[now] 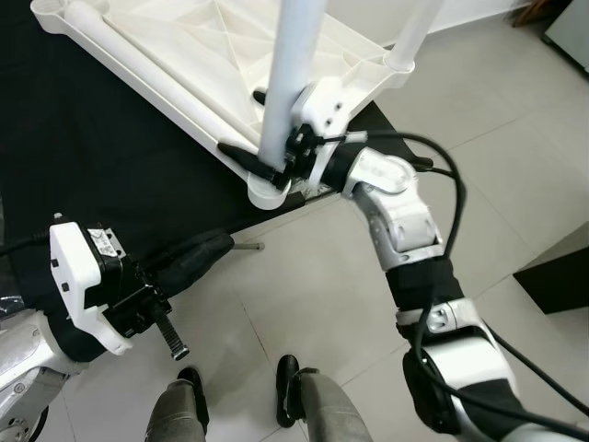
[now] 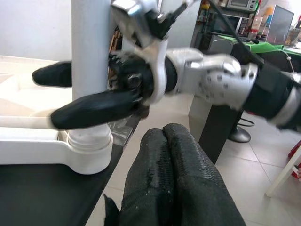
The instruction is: Building children table
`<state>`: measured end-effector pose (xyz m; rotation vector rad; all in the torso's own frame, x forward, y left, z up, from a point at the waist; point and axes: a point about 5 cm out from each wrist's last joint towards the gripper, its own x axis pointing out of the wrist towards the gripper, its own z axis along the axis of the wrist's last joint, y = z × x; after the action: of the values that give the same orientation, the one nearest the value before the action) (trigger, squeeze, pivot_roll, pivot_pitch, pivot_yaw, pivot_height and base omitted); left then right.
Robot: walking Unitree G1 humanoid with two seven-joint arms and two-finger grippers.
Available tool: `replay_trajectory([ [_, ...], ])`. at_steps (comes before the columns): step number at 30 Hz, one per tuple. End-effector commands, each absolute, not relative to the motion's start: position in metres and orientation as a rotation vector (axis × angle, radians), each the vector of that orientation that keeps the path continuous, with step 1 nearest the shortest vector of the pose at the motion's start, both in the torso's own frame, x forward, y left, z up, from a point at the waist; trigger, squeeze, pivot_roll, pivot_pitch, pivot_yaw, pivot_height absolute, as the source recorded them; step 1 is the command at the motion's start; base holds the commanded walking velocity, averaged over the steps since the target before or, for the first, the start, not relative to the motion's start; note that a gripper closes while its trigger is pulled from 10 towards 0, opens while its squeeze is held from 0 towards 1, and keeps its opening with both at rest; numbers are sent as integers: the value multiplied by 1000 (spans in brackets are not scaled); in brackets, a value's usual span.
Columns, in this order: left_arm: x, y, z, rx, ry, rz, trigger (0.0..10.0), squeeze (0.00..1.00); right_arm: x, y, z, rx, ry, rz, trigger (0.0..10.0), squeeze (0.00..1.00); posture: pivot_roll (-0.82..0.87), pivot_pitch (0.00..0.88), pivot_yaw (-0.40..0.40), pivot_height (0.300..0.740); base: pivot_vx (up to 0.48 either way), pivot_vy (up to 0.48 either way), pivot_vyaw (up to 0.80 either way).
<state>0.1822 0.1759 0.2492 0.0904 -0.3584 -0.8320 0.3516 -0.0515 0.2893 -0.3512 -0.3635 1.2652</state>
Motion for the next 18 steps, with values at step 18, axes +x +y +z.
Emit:
replay_trajectory([
  [18,172,184,249,108,-332,-798,10000,0,362,-53,318,-533,-248,1667,10000,0,126,380,-166,740,0,0,0],
])
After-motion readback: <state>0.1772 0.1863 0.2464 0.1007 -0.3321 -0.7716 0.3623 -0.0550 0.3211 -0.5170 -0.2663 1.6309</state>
